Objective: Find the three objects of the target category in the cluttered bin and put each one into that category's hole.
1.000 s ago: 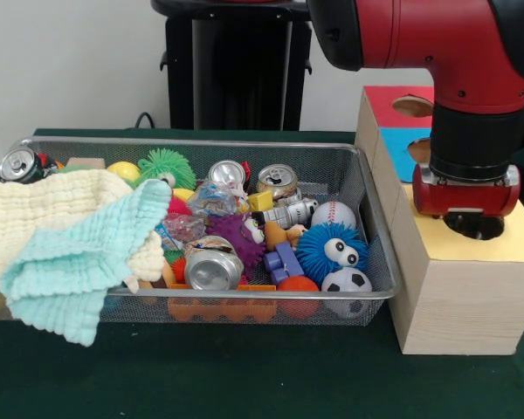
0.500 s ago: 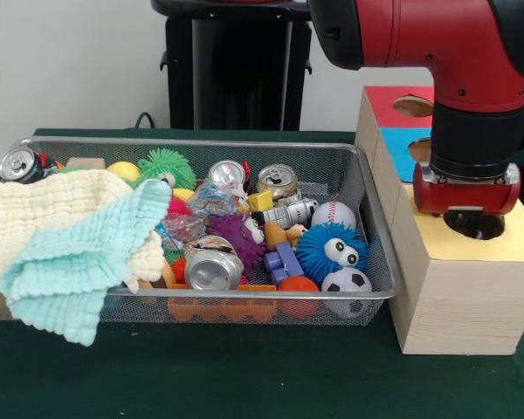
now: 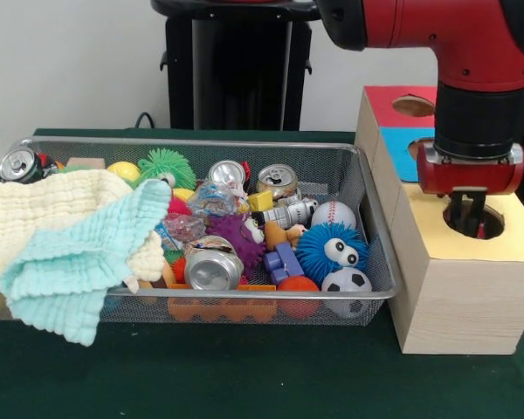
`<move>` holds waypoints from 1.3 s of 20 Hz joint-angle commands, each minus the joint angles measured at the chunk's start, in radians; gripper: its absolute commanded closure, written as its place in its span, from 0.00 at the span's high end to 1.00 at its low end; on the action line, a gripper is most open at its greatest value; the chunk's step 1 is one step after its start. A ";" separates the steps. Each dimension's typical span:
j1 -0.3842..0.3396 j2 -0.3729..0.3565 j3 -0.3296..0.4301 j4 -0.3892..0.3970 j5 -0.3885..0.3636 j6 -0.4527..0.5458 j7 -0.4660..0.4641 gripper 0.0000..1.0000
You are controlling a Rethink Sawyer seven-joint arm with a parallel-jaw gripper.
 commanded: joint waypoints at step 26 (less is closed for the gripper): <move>-0.012 -0.346 0.006 0.130 -0.031 0.567 0.088 0.00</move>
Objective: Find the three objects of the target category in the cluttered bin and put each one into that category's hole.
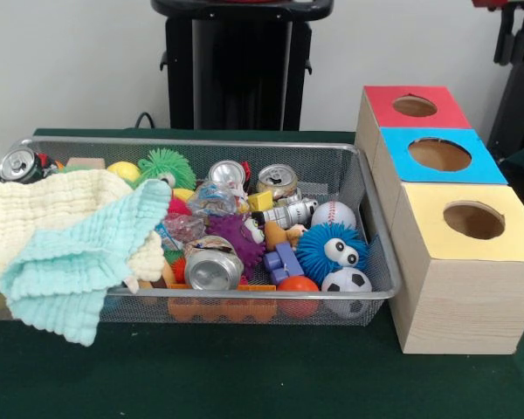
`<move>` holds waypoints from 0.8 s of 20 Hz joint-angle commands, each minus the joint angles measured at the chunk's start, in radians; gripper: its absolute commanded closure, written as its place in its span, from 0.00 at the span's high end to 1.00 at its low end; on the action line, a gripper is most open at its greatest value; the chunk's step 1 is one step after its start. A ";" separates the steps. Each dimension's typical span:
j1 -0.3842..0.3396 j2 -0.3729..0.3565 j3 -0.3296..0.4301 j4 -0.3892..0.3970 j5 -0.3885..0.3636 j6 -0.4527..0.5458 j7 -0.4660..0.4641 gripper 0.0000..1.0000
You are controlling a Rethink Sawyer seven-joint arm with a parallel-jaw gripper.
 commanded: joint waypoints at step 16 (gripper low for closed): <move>-0.214 0.033 0.081 0.202 -0.184 -0.229 -0.137 0.00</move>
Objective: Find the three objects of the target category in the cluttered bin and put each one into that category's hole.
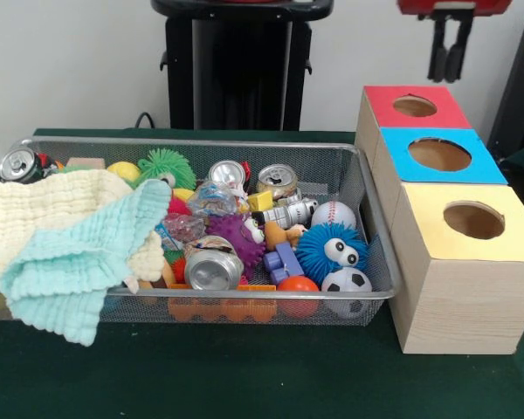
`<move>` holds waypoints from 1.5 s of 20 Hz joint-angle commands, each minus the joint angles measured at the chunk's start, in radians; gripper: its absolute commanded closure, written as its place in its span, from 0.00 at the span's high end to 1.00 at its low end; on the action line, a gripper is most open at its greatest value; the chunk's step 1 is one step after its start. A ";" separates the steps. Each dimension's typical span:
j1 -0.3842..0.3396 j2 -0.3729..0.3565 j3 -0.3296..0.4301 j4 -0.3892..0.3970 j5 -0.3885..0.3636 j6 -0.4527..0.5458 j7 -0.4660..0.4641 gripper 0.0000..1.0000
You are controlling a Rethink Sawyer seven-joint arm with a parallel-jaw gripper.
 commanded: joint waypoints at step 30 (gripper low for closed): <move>-0.338 0.194 0.314 0.202 -0.372 -0.321 -0.077 1.00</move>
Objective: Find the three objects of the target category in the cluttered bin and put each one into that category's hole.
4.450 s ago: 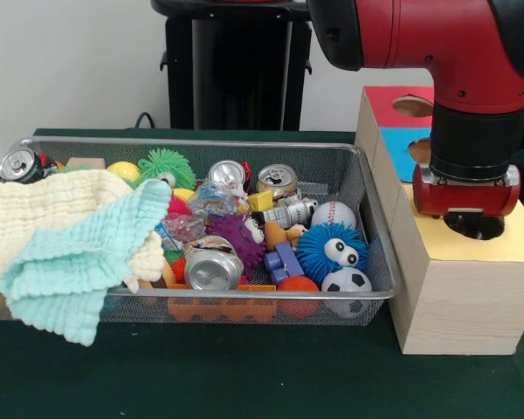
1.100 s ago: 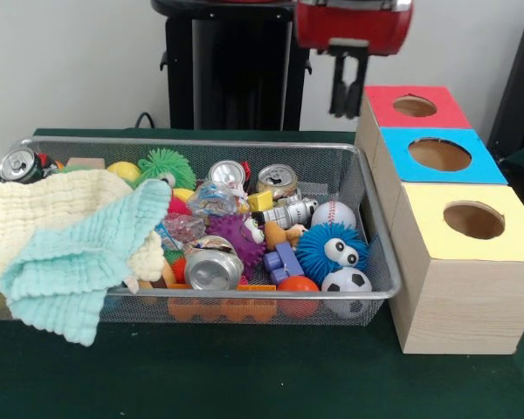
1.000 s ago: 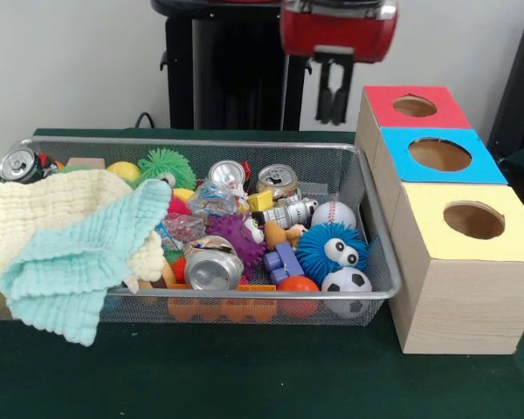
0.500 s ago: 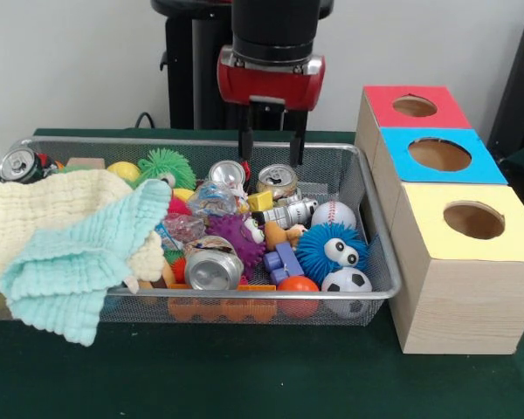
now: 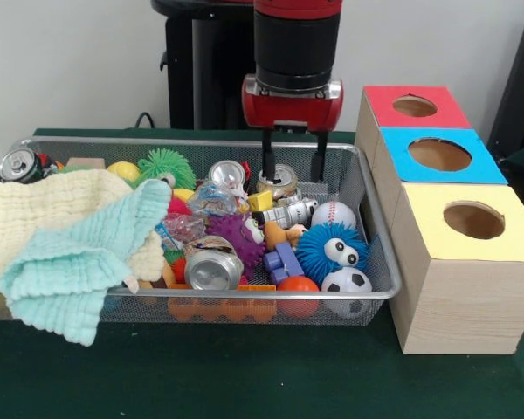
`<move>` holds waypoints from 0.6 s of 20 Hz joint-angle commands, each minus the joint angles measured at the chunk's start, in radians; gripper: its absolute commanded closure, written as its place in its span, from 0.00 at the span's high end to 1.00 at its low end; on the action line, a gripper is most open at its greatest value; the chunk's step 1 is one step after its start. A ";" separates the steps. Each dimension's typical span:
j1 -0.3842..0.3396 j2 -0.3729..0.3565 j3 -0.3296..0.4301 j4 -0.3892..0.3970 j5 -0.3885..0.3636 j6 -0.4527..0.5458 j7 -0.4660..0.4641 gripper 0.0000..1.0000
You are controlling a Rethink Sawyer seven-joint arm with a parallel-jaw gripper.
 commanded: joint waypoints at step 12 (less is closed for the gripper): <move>-0.038 0.128 0.122 0.077 -0.112 -0.147 -0.028 1.00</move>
